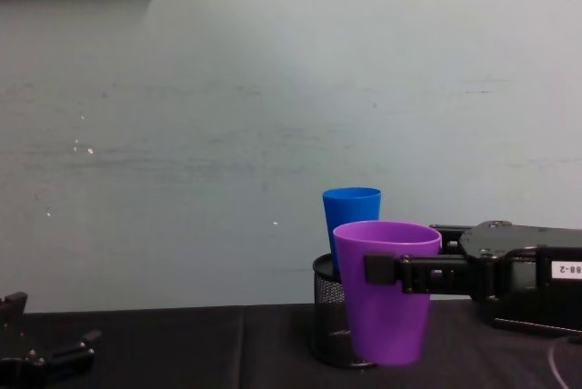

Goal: Pick up one cup with a gripper and tap it against the other cup.

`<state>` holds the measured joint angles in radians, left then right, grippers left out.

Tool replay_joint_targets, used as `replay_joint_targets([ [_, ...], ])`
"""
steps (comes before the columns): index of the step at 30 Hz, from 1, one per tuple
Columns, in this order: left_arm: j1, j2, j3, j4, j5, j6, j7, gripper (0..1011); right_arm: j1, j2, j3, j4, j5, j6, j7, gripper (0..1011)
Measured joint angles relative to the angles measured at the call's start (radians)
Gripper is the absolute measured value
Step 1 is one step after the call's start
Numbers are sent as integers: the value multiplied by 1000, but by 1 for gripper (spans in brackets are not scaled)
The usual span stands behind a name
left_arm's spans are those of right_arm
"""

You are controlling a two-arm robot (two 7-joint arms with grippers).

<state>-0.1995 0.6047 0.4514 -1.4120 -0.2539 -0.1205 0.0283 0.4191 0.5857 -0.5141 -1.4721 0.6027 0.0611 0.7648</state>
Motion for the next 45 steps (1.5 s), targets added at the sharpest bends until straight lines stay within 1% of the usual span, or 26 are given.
replay_joint_targets([
  [45,0,0,0,0,0,0,0,1011,0,0,0,0,0,0,0,729],
])
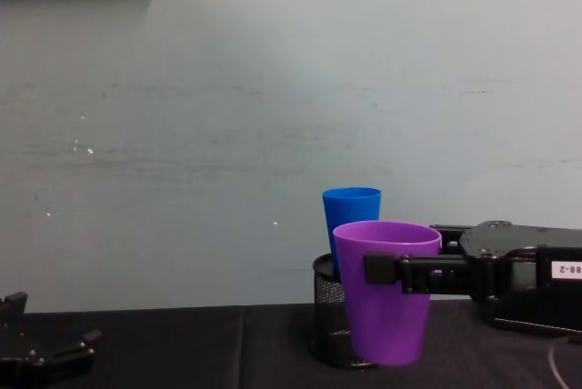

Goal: Pick up one cup with a gripper and tap it against the other cup.

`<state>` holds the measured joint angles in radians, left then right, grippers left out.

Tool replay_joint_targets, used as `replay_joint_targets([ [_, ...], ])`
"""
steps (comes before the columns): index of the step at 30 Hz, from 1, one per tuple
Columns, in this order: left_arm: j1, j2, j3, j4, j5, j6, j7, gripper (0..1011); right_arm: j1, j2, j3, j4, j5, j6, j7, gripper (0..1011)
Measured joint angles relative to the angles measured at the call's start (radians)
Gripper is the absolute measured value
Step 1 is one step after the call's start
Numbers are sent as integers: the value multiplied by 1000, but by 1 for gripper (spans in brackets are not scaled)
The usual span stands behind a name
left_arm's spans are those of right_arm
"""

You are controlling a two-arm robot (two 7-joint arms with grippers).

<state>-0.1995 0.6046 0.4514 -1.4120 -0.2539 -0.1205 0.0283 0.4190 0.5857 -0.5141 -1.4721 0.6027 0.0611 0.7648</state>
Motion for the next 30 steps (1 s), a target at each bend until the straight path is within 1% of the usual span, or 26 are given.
replay_joint_targets([
  [5,0,0,0,0,0,0,0,1011,0,0,-1,0,0,0,0,729],
  [8,0,0,0,0,0,0,0,1011,8,1,-11,9,-2,-4,-1,729],
  [12,0,0,0,0,0,0,0,1011,21,-7,-20,25,-7,-8,-21,729],
  [14,0,0,0,0,0,0,0,1011,34,-22,-25,44,-18,-10,-50,729],
  [16,0,0,0,0,0,0,0,1011,42,-33,-27,58,-24,-11,-66,729],
  [17,0,0,0,0,0,0,0,1011,50,-46,-28,73,-28,-11,-82,729],
  [27,0,0,0,0,0,0,0,1011,97,-120,-29,163,-47,-4,-143,729],
  [30,0,0,0,0,0,0,0,1011,114,-154,-26,200,-64,-5,-178,729],
])
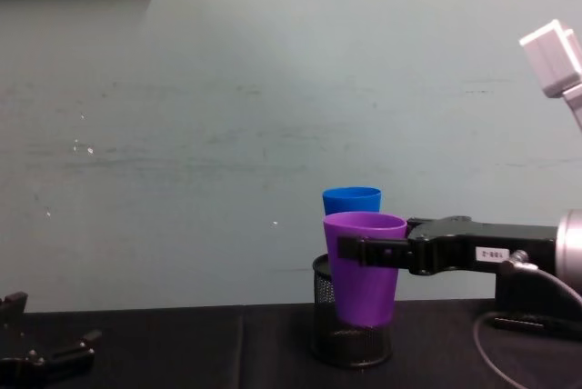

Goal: Pick up one cup with a gripper and tap it against the other cup.

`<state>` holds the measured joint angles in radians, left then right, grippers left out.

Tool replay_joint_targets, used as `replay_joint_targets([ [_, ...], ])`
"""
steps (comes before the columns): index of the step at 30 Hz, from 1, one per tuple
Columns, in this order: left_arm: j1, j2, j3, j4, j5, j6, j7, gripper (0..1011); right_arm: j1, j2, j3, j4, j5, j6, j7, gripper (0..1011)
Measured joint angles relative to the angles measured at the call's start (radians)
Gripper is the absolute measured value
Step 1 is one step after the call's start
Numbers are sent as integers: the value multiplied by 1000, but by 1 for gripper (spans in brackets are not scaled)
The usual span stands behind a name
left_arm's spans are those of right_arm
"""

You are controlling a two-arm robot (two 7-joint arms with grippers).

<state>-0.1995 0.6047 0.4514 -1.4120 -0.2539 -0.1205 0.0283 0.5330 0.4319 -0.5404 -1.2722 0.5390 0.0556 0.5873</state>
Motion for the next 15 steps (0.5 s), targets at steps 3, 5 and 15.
replay_joint_targets([
  [3,0,0,0,0,0,0,0,1011,7,-17,4,20,-11,-6,-18,729],
  [5,0,0,0,0,0,0,0,1011,14,-36,10,38,-23,-16,-35,729],
  [15,0,0,0,0,0,0,0,1012,52,-95,30,131,-58,-49,-59,729],
])
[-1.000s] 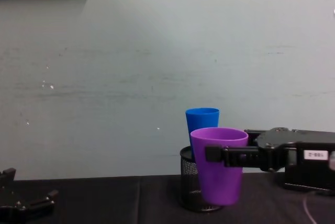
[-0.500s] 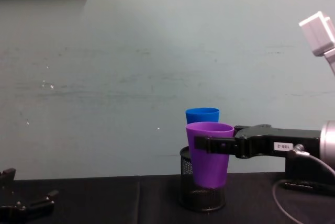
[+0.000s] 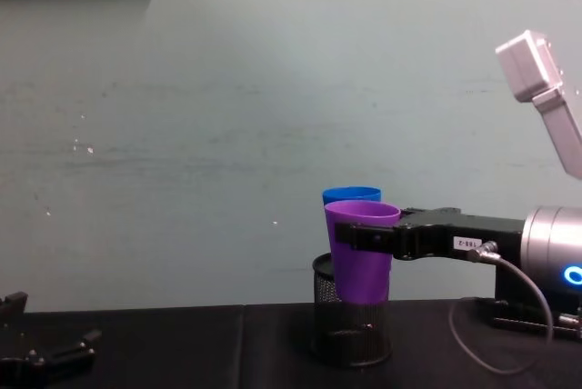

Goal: Pick up one cup with a gripper and tap it against the other cup.

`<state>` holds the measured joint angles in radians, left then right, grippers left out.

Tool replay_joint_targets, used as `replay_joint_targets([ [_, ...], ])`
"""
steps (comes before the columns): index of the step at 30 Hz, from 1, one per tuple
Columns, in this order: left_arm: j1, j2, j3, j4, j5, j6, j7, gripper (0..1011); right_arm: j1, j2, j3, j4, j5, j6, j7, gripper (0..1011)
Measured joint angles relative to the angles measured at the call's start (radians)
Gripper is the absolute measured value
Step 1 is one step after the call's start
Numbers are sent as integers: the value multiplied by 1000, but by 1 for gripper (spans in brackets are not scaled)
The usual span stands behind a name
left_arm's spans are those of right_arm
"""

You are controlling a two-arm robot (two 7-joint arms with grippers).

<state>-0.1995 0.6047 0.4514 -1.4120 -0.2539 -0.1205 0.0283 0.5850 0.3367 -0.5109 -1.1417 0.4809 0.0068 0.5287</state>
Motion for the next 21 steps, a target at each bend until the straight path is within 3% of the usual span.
replay_joint_targets([
  [21,0,0,0,0,0,0,0,1011,71,-82,40,143,-47,-23,0,729],
])
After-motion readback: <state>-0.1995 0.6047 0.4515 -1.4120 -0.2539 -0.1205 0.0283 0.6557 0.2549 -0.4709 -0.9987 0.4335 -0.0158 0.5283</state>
